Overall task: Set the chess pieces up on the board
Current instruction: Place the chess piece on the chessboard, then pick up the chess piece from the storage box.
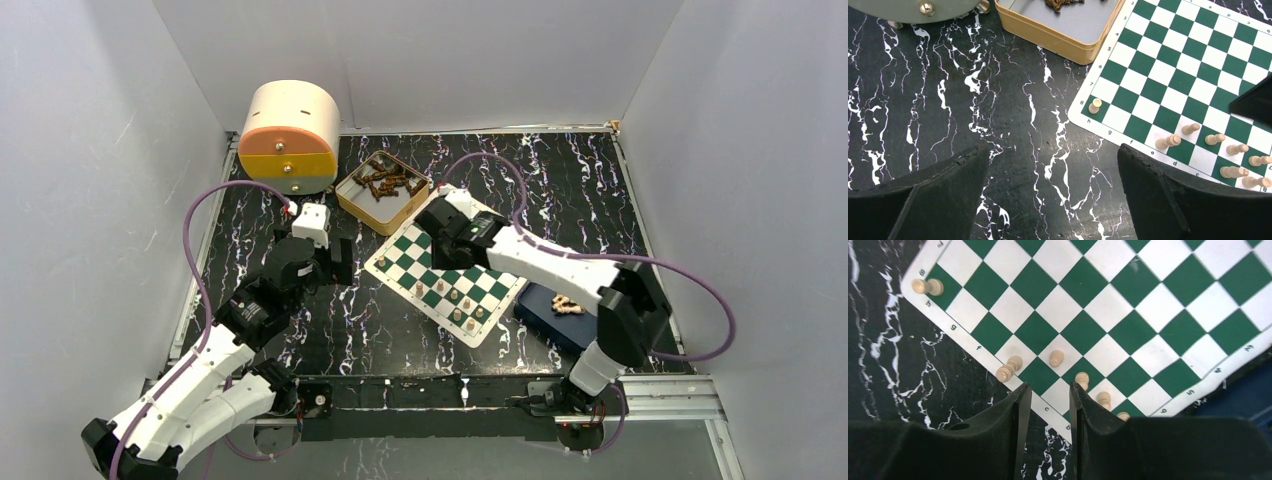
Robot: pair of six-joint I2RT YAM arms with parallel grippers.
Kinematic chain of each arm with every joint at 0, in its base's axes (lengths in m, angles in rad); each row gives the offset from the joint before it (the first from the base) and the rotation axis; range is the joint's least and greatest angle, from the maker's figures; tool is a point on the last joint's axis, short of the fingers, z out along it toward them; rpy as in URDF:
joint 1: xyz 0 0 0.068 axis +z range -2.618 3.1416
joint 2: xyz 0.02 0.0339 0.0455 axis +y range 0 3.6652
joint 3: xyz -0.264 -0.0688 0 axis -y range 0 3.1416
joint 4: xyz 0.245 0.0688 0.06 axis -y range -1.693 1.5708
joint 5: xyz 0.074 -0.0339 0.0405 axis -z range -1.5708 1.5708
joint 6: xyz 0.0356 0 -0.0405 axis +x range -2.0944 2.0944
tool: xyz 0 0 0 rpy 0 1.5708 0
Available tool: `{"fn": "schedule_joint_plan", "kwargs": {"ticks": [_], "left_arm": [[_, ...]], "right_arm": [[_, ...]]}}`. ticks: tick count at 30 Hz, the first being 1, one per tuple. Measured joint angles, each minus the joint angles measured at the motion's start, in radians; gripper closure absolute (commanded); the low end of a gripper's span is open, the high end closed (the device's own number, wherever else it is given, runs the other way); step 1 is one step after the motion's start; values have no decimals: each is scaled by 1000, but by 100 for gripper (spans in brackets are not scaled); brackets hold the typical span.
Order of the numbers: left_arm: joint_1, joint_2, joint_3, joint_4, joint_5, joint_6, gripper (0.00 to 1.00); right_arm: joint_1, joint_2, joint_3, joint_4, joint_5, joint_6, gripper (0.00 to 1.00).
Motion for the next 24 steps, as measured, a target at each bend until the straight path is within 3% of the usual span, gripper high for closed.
{"fn": "schedule_joint_plan", "kwargs": {"ticks": [7,15,24], "left_arm": [[0,10,0,0,19,0,4],[0,14,0,0,32,1,4],[0,14,0,-1,43,4,4]], "right_arm": [[-119,-194,-72,-44,11,4,60],[-431,-356,-206,-108,-17,-18,62],[-665,-393,-286,-121,-64,-96,64]]}}
